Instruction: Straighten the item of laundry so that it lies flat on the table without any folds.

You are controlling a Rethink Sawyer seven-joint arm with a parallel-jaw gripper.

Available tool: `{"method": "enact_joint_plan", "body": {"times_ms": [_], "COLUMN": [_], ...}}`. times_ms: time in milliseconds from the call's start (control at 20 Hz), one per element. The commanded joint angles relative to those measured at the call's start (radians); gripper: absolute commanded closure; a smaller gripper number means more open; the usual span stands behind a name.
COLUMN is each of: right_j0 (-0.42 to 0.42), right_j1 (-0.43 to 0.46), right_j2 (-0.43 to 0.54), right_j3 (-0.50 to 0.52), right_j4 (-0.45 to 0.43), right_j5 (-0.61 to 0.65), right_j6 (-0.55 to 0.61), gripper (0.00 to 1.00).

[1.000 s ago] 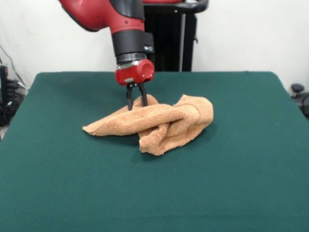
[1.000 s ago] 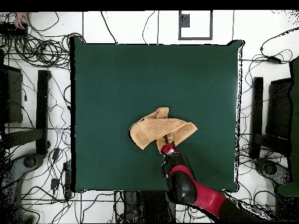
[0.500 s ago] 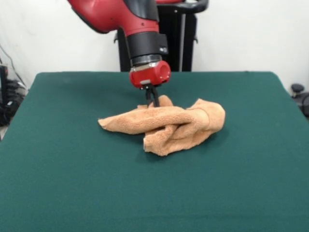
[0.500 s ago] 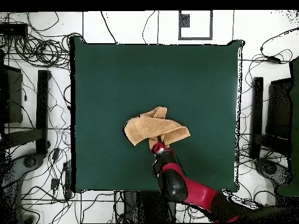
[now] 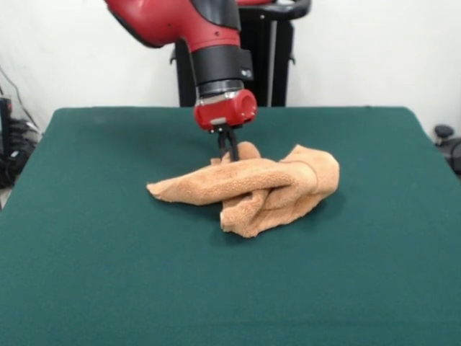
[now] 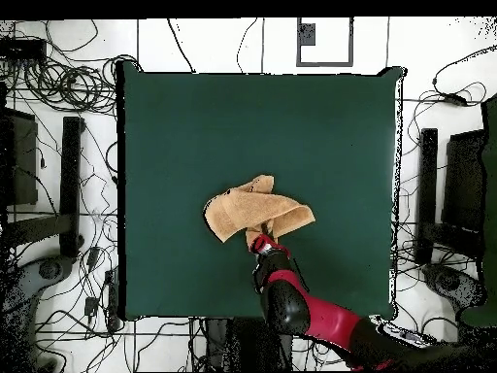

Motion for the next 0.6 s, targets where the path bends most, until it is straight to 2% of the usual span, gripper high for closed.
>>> {"method": "enact_joint_plan", "body": {"times_ms": [50, 450, 600], "right_j0": [0.011, 0.016, 0.031], "right_j1": [-0.072, -0.128, -0.149], "right_j2": [0.029, -0.034, -0.062], "right_j3": [-0.098, -0.049, -0.064], "right_j4": [0.055, 0.053, 0.041], "right_j5": [0.082, 0.134, 0.232], "right_j6": [0.173, 0.145, 0.088], "gripper": [1.0, 1.0, 1.0]}}
